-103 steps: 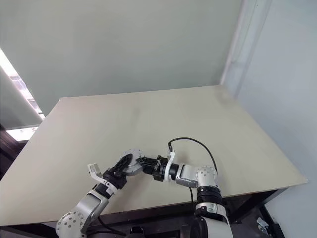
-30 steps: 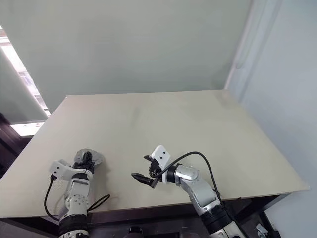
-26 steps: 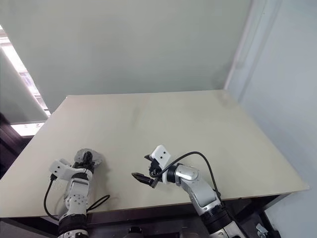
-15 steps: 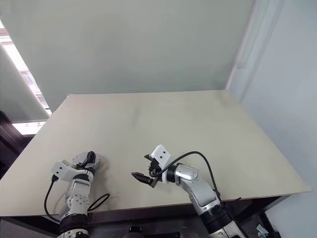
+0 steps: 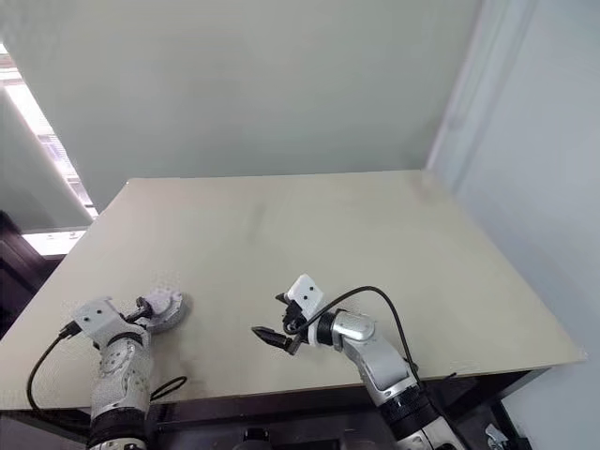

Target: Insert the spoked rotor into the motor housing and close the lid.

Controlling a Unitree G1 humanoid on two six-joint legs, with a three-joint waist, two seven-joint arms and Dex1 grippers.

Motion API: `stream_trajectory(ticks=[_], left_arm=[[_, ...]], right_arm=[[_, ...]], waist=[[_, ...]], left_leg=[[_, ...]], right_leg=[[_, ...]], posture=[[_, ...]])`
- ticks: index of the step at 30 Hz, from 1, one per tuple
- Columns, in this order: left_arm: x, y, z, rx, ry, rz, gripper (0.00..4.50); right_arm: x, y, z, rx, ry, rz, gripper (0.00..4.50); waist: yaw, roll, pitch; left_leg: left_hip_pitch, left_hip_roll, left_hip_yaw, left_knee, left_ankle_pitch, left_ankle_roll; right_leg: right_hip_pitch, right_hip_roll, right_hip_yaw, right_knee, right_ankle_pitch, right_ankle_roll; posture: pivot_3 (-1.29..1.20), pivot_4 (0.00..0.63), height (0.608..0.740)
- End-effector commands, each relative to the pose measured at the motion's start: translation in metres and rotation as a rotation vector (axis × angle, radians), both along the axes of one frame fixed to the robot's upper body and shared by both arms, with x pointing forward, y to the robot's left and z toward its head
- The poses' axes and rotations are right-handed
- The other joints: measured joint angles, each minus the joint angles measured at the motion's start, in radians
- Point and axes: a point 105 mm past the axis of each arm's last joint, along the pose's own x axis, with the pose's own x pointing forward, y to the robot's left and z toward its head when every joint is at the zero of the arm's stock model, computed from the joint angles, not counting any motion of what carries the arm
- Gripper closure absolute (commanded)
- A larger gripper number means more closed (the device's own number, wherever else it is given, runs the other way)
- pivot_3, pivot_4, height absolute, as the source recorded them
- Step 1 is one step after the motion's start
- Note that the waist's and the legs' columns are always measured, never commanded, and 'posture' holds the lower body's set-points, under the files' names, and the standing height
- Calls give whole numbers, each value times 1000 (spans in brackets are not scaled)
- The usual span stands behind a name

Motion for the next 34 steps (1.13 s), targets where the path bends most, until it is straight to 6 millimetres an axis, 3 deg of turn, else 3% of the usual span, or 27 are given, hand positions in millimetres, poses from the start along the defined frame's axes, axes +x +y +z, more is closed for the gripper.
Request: stream_trajectory(ticks=[1,5,10,15,18,23,34], left_arm=[[11,0,31,150,-69,-67,67],[21,-19,55,128,-235,-207,67],[29,-68,82,123,-365,-566,67],[23,-132,86,94,-316,-979,67],[17,-154,82,74,-253,-1134,67],[13,-160,74,65,-193,-1195,67],[12,-165,69,27,-173,-1227,67]], right_arm=[[6,2,17,29,-69,5,0],[9,0,17,28,-72,-6,0],[18,-14,20,49,-54,-74,0],[35,-50,21,25,-42,-203,0],[40,-76,23,8,-46,-284,0],[38,-109,22,-7,-43,-395,0],[31,-123,17,-18,-29,-462,0]], waist=[[2,0,0],[2,0,0],[2,0,0],[1,1,1],[-2,3,2],[-10,5,2],[-14,5,3]], left_leg=[[0,0,0,0,0,0],[0,0,0,0,0,0],[-1,0,1,0,0,0],[-1,0,1,0,0,0],[-1,0,1,0,0,0],[0,1,1,-2,0,0],[0,1,2,0,0,0]], right_leg=[[0,0,0,0,0,0],[0,0,0,0,0,0],[0,-1,0,0,0,0],[0,0,0,0,0,0],[0,0,0,0,-1,-2],[-1,0,0,0,-1,-2],[0,0,1,0,-2,-3]], posture=[[0,0,740],[0,0,740],[0,0,740],[0,0,740],[0,0,740],[0,0,740],[0,0,740]])
